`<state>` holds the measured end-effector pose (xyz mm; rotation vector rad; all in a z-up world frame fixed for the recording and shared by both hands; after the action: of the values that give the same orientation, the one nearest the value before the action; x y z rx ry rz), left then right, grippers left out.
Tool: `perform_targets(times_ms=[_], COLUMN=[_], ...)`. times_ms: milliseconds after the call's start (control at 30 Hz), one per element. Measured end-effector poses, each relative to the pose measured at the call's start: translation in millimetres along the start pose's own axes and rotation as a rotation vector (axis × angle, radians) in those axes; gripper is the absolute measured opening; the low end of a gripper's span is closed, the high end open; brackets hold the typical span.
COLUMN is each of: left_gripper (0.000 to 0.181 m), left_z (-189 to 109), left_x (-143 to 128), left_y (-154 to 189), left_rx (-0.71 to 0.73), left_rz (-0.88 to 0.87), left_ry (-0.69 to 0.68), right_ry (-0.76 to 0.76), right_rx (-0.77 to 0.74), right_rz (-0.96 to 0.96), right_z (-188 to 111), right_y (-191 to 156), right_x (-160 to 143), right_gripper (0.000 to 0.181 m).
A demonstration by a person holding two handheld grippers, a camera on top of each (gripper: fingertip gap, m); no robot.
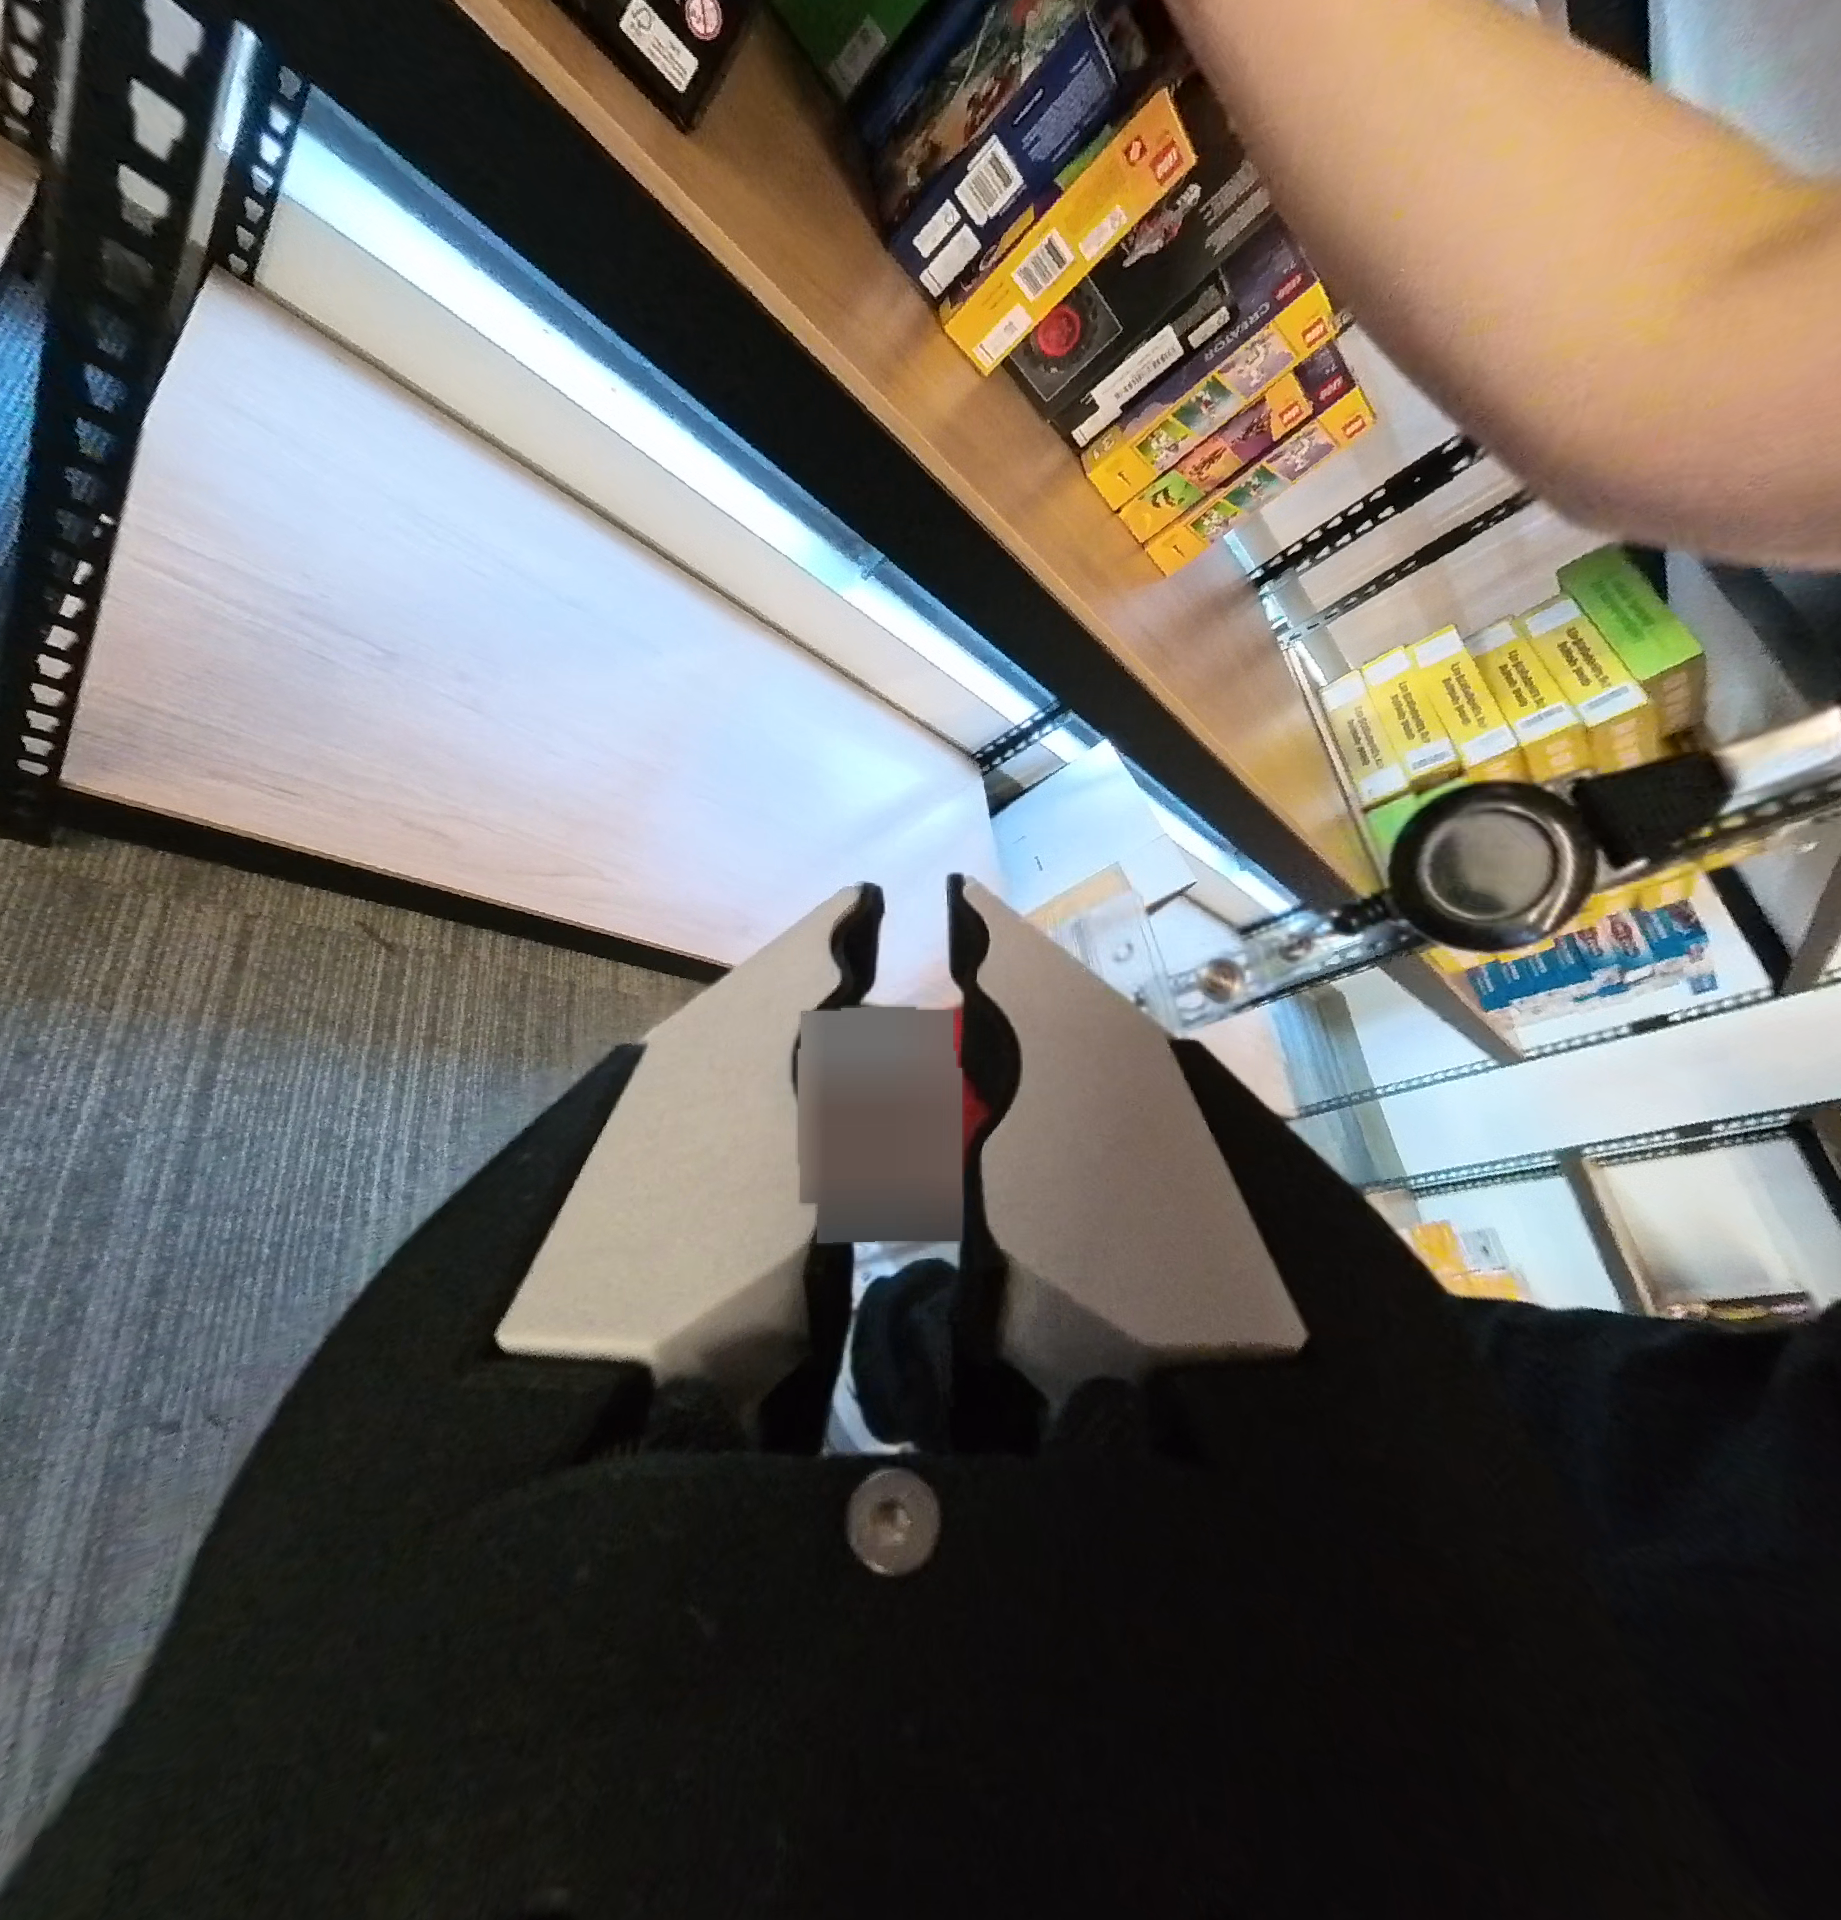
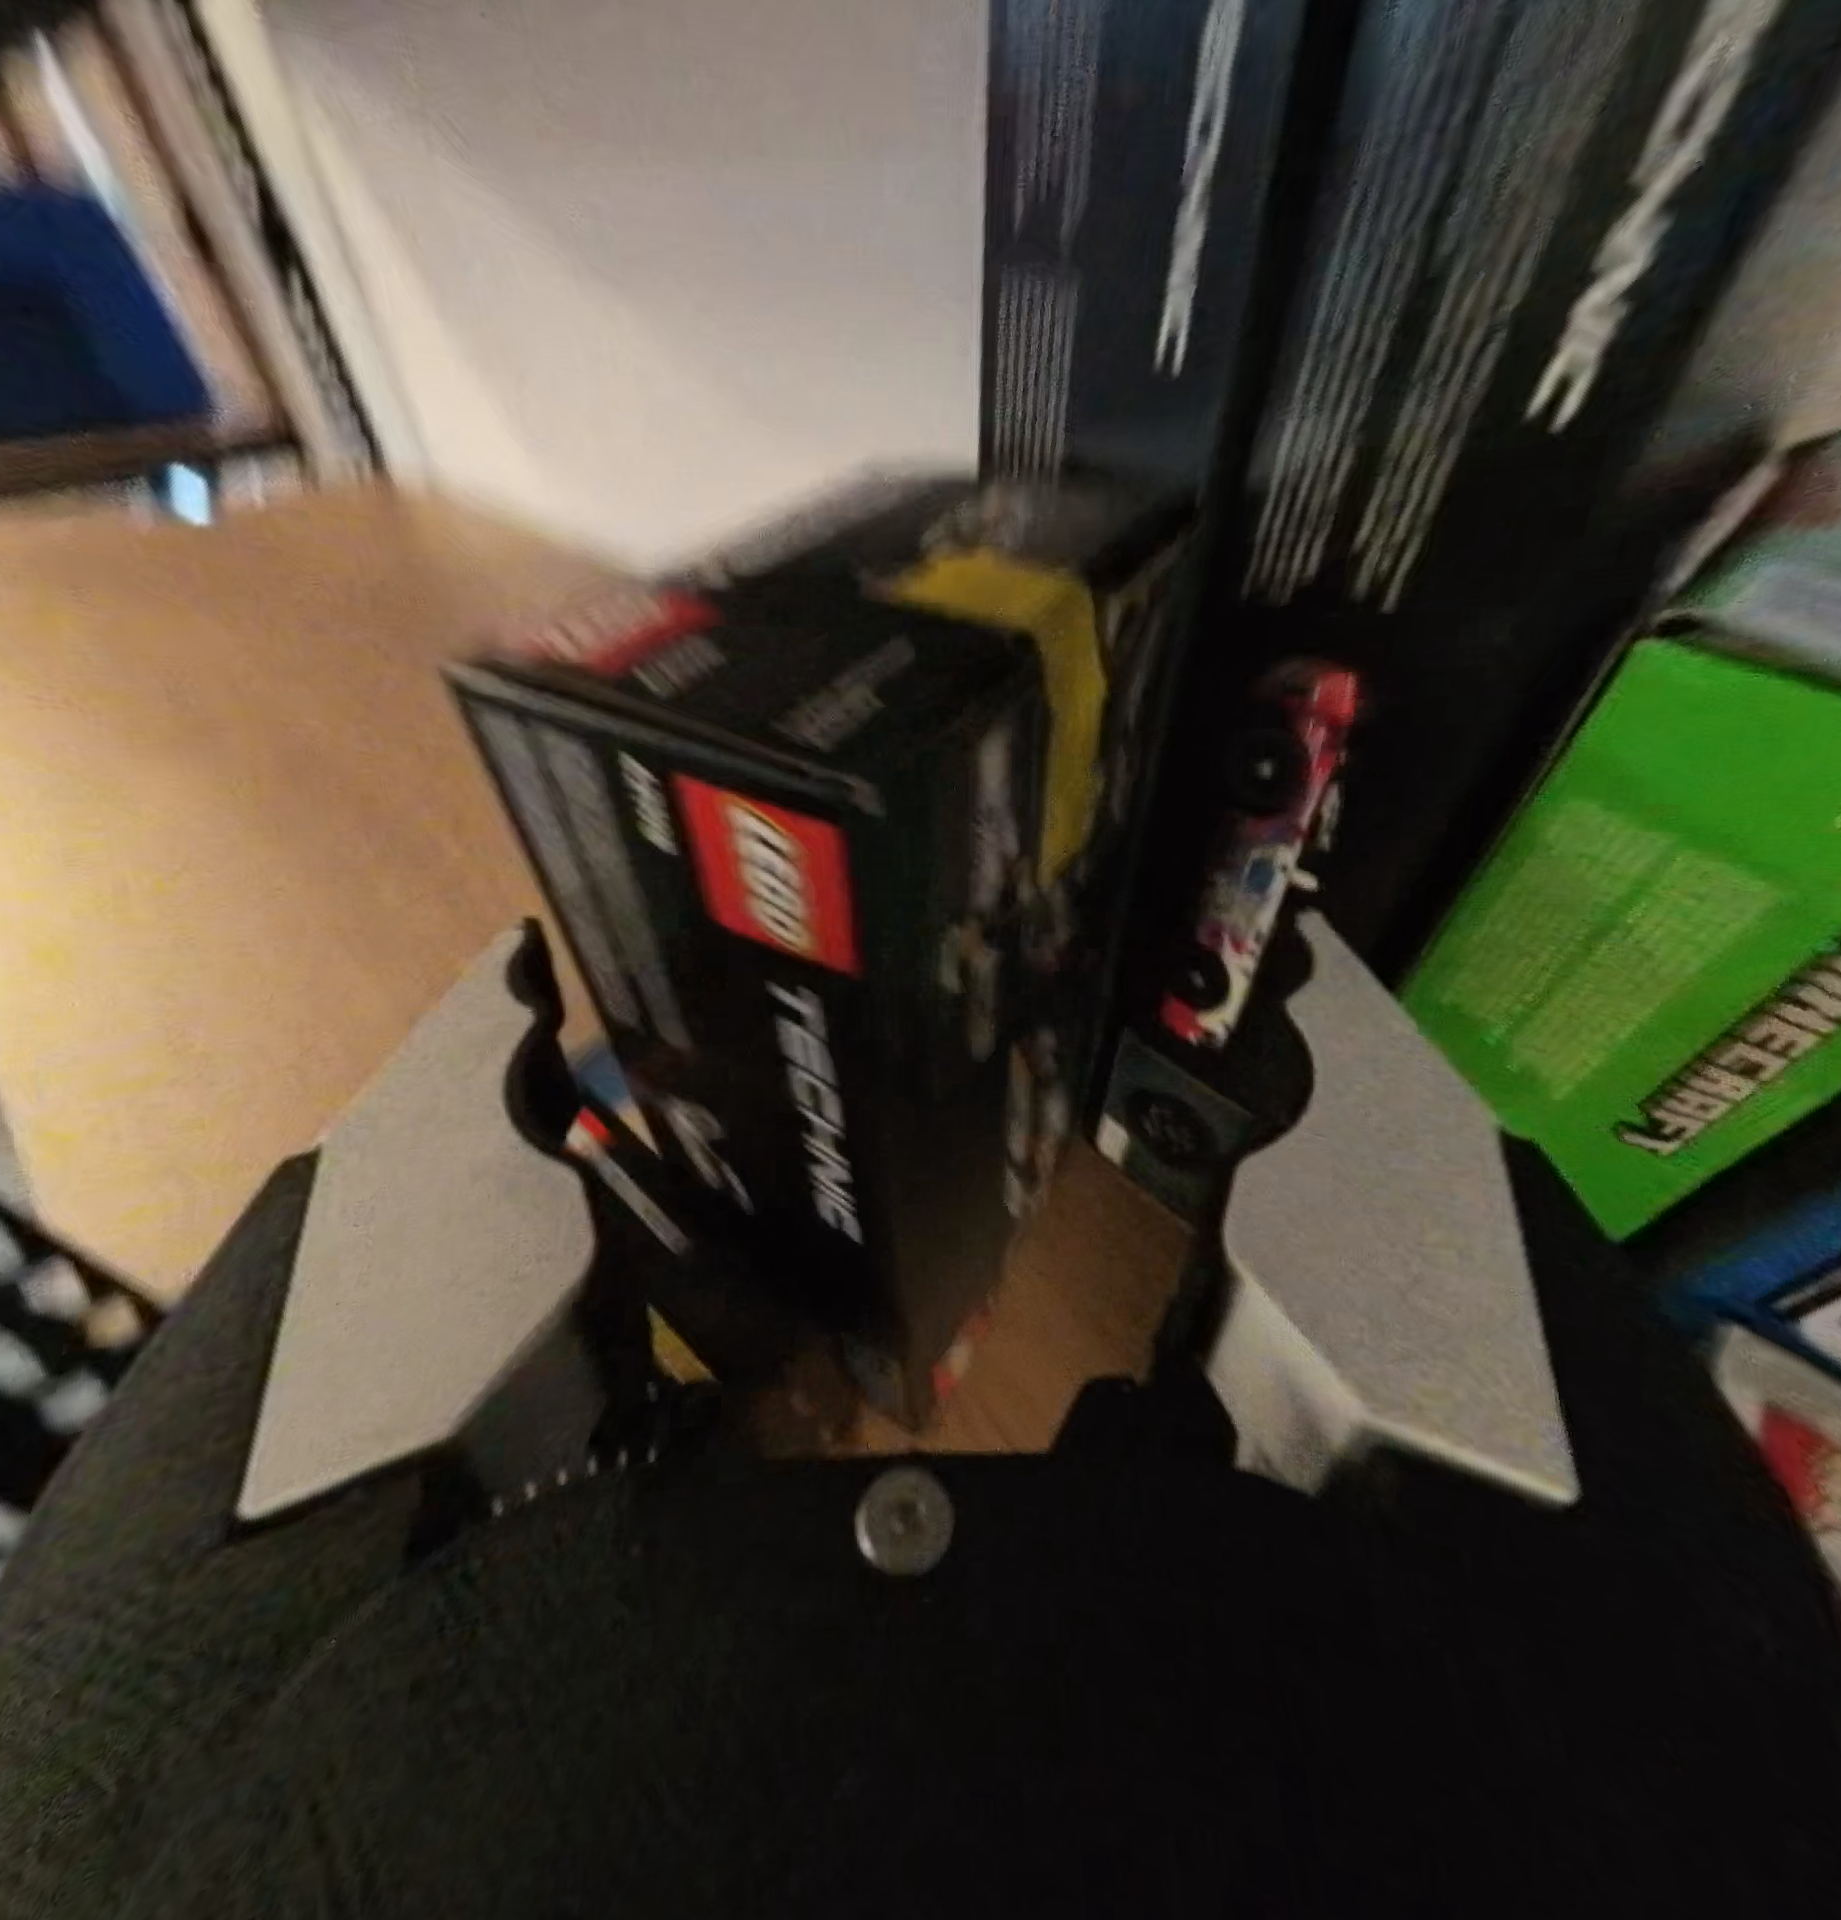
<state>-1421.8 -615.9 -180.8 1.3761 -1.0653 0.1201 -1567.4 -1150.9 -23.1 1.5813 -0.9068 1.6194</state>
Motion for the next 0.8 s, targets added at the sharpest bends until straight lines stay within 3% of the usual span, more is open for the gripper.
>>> perform_targets(times_ms=[67,167,267,333,367,633,800], left_gripper=[0.011,0.011,0.010,0.010,0.010,0.009,0.010], left_z=[3,8,7,2,0,-15,-7], left_x=[2,11,19,17,15,6,0], left_y=[-1,3,9,8,6,1,11], left_rx=[-0.006,-0.020,-0.023,-0.016,-0.012,0.011,-0.012], left_rz=[-0.036,-0.049,-0.007,-0.002,-0.009,-0.065,-0.056], left_ry=[0.010,0.029,0.029,0.023,0.022,0.051,0.016], right_ry=[0.109,0.001,-0.075,-0.087,-0.096,-0.141,-0.223], right_rx=[-0.118,-0.193,-0.350,-0.273,-0.249,0.108,0.160], right_rz=[0.002,-0.066,-0.018,0.044,0.022,0.004,-0.007], right_z=[-2,24,38,41,39,14,-8], right_y=[-20,-46,-32,-32,-31,10,23], right_x=[7,-20,-40,-42,-42,-41,-40], right_gripper=[0.147,0.151,0.141,0.119,0.117,0.116,0.116])
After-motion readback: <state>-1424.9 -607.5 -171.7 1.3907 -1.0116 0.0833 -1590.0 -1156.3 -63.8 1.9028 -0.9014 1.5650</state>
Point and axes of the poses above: each gripper's, where its closed fingertips meet, z out along the fingers, x out of its top, y = z × x across the jaws, the point moved 5 cm from there along -z, back along the fingers, and after that the axes turned 11 degrees about y, right-handed, at the moved point
